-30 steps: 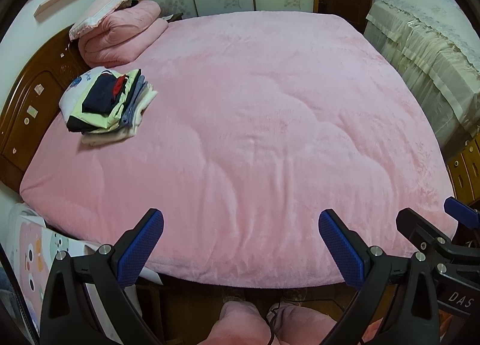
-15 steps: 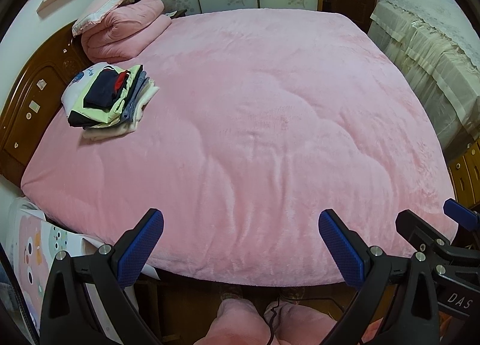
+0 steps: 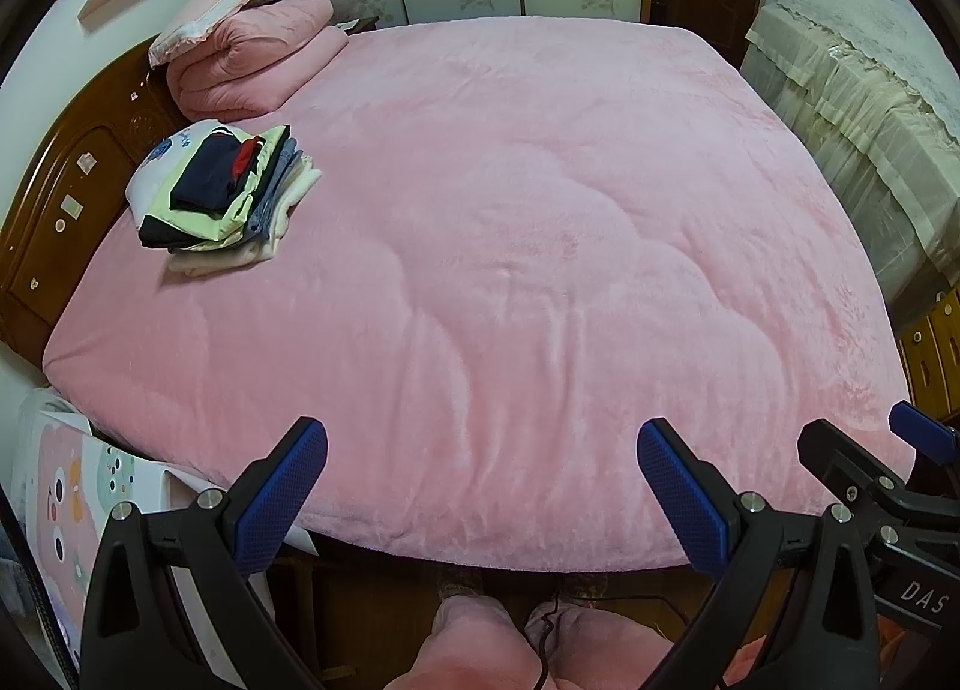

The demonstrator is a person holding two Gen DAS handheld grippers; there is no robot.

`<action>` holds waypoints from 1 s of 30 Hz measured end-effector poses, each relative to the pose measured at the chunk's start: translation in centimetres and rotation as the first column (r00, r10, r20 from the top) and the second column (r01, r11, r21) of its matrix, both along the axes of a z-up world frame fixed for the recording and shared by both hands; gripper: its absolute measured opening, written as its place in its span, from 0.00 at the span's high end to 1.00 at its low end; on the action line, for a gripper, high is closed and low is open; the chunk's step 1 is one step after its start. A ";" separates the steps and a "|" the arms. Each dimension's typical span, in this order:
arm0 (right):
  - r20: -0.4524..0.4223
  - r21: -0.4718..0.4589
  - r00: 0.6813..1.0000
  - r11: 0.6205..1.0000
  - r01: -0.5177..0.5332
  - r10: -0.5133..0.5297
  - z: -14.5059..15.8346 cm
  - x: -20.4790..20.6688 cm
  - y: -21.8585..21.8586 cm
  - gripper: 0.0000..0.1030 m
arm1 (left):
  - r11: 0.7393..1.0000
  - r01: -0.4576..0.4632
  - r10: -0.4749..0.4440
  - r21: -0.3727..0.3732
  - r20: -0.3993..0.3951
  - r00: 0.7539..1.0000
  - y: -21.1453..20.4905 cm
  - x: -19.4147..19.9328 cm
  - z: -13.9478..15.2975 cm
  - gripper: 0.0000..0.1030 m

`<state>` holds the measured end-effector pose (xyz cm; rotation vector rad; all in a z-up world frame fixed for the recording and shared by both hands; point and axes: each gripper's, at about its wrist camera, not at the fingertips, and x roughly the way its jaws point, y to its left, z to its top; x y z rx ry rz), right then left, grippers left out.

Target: Fold large clothes

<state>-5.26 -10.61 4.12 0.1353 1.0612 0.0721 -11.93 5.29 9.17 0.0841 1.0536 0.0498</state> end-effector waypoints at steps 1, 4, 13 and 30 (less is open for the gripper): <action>0.002 0.000 1.000 1.000 0.001 -0.001 0.0 -0.1 0.0 0.00 | 1.000 0.001 -0.001 0.000 0.000 1.000 0.0 0.0 0.0 0.01; 0.001 0.000 1.000 1.000 0.001 -0.001 0.0 0.0 0.0 0.00 | 1.000 0.001 -0.001 0.001 0.000 1.000 0.0 0.0 0.0 0.01; 0.003 0.006 1.000 1.000 0.009 -0.009 0.1 -0.4 0.0 0.00 | 1.000 -0.016 0.016 0.003 0.005 1.000 0.1 -0.7 0.1 0.01; 0.003 0.020 1.000 1.000 0.000 0.000 0.2 -1.1 0.0 0.00 | 1.000 -0.014 0.014 0.019 0.018 1.000 -1.1 -1.4 0.2 0.01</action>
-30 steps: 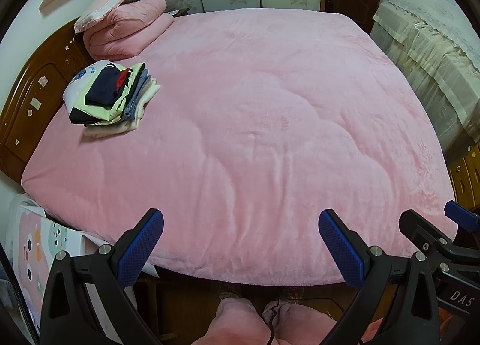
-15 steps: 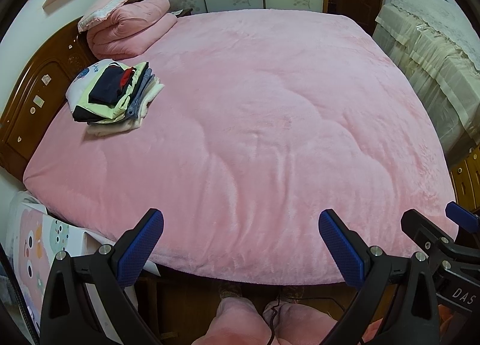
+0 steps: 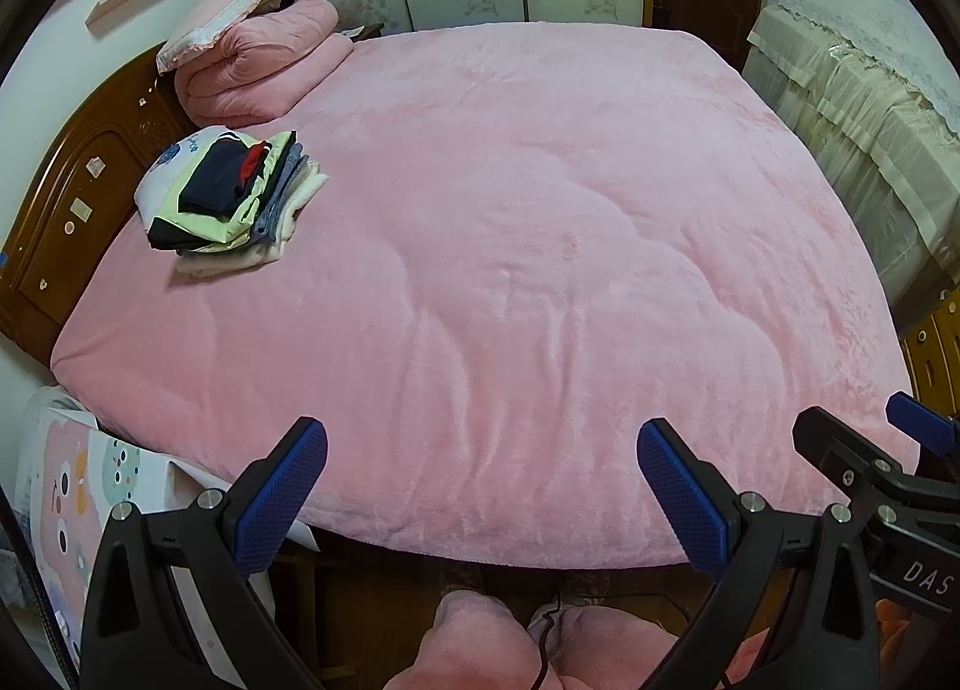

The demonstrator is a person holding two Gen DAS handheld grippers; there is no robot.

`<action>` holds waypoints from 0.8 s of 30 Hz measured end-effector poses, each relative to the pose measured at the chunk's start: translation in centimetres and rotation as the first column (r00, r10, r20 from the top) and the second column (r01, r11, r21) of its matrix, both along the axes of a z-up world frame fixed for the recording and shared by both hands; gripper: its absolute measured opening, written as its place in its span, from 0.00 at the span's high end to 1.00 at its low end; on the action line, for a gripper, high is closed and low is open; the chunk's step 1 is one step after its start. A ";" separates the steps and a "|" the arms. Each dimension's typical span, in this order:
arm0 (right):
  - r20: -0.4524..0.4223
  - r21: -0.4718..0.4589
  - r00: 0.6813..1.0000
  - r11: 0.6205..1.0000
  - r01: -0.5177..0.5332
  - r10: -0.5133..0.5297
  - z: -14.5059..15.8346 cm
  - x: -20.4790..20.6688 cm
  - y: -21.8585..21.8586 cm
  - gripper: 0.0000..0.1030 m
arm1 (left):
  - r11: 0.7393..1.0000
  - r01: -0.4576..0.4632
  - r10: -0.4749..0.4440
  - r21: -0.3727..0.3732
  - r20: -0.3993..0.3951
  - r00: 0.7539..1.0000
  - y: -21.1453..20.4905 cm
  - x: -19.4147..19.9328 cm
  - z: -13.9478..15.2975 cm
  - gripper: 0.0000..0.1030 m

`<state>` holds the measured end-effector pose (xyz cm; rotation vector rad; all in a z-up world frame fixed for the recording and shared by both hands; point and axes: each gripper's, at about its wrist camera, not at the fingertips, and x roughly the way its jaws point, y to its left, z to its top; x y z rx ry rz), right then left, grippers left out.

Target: Fold large clothes

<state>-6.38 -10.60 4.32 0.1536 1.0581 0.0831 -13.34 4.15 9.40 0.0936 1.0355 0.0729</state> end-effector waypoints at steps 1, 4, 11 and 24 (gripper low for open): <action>-0.002 0.001 1.000 1.000 -0.001 0.001 0.0 0.0 -0.1 0.00 | 1.000 -0.003 0.003 -0.003 0.001 1.000 0.0 0.0 0.0 0.01; -0.002 0.004 1.000 1.000 0.002 -0.002 0.0 0.2 -0.4 0.00 | 1.000 -0.012 0.012 -0.006 0.005 1.000 -0.1 -0.1 0.0 0.01; -0.005 0.008 1.000 1.000 -0.009 0.009 -0.1 0.4 -0.6 0.00 | 0.999 -0.036 0.036 -0.008 0.004 0.999 -0.3 -0.2 -0.1 0.01; -0.065 0.039 0.997 0.999 -0.029 0.032 -1.6 1.2 -0.8 0.00 | 0.997 -0.081 0.081 -0.002 -0.035 0.996 -0.1 -0.4 -0.6 0.01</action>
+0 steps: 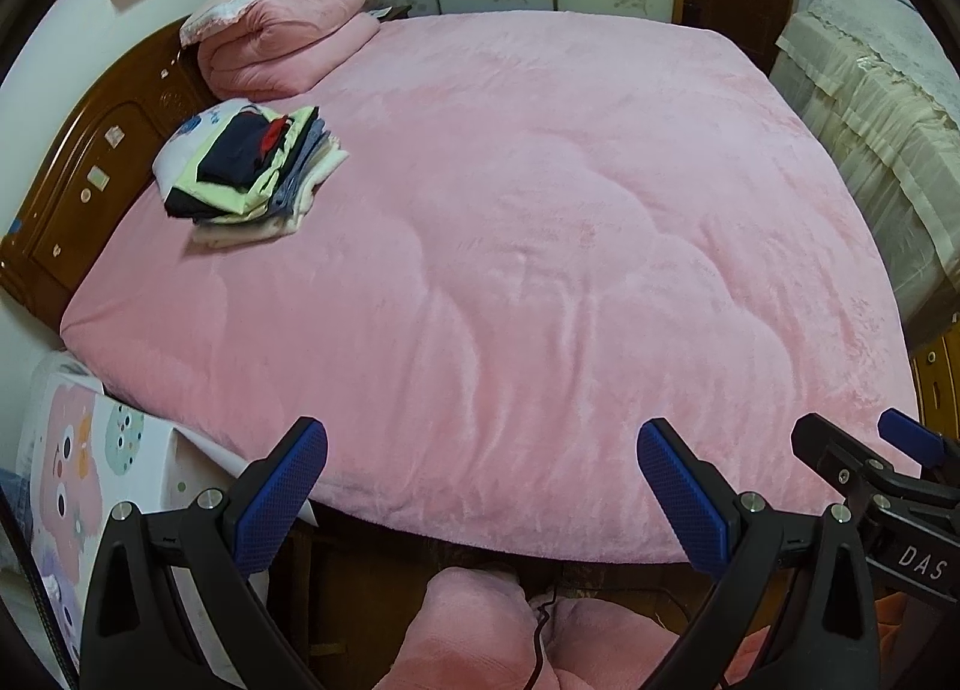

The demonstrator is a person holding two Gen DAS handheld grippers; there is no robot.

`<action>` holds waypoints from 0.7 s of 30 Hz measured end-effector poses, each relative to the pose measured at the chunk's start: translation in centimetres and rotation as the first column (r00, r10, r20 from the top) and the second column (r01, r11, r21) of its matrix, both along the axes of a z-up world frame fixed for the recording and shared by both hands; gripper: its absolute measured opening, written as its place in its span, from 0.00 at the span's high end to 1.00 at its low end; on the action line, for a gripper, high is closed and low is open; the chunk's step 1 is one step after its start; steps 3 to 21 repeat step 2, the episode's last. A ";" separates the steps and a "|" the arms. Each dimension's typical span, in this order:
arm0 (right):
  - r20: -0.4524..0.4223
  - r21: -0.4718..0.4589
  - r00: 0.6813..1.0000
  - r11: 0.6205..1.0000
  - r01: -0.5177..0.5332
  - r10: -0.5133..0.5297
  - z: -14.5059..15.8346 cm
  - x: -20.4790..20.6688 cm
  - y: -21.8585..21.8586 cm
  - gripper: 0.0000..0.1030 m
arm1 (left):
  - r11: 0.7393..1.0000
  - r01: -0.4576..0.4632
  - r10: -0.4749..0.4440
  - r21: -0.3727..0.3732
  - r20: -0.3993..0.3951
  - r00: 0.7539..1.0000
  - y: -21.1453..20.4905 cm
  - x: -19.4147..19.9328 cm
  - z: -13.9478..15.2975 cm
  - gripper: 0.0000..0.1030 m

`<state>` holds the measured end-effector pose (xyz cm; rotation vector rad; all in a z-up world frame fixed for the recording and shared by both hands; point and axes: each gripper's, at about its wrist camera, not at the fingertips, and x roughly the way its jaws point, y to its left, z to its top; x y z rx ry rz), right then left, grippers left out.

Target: Fold large clothes

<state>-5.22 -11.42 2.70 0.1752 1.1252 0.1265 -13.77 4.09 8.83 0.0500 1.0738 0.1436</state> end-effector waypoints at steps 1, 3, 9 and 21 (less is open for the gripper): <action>-0.005 0.001 1.000 1.000 -0.003 0.003 -0.2 0.0 0.0 0.00 | 1.000 -0.005 0.005 -0.001 -0.003 1.000 0.1 0.0 -0.1 0.01; -0.011 0.000 1.000 1.000 -0.007 0.007 -0.3 0.1 0.2 0.00 | 1.000 -0.016 0.016 -0.003 -0.004 1.000 0.3 0.0 -0.2 0.01; -0.011 0.000 1.000 1.000 -0.007 0.007 -0.3 0.1 0.2 0.00 | 1.000 -0.016 0.016 -0.003 -0.004 1.000 0.3 0.0 -0.2 0.01; -0.011 0.000 1.000 1.000 -0.007 0.007 -0.3 0.1 0.2 0.00 | 1.000 -0.016 0.016 -0.003 -0.004 1.000 0.3 0.0 -0.2 0.01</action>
